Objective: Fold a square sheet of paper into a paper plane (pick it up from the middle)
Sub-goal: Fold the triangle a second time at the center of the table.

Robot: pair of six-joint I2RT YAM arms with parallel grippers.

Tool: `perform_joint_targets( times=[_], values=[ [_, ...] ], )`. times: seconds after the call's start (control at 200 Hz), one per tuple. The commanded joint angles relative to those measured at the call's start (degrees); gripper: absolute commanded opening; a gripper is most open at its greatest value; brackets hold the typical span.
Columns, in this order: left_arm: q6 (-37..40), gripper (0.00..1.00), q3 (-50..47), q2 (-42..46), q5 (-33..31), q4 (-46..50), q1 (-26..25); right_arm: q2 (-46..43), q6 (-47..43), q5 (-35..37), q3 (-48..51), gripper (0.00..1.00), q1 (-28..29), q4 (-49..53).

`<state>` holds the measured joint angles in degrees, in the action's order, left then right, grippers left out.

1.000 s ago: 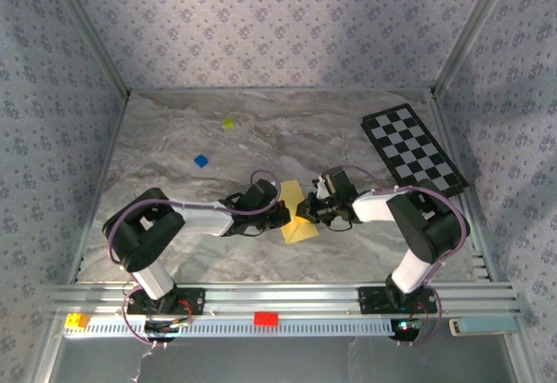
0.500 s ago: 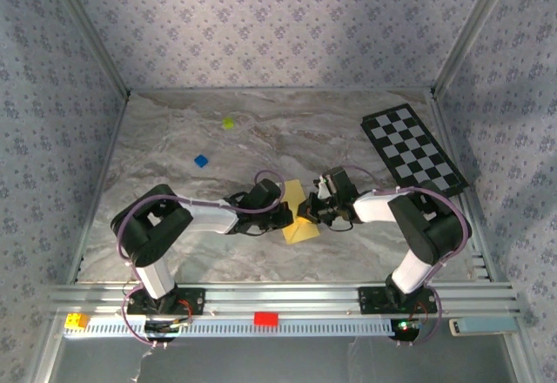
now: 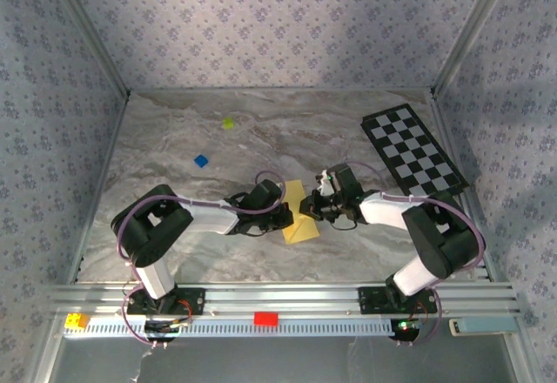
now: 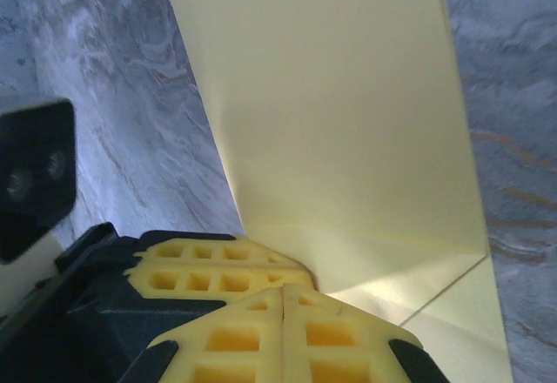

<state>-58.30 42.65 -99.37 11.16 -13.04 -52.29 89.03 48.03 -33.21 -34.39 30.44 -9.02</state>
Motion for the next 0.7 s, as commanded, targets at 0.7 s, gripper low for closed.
perform_joint_targets(
  times=[0.7],
  values=[
    [5.9, 0.0, 1.5, -1.1, -2.6, 11.0, -0.9, 0.3, -2.7, -0.4, -1.8, 0.04, -7.3, 4.4]
  ],
)
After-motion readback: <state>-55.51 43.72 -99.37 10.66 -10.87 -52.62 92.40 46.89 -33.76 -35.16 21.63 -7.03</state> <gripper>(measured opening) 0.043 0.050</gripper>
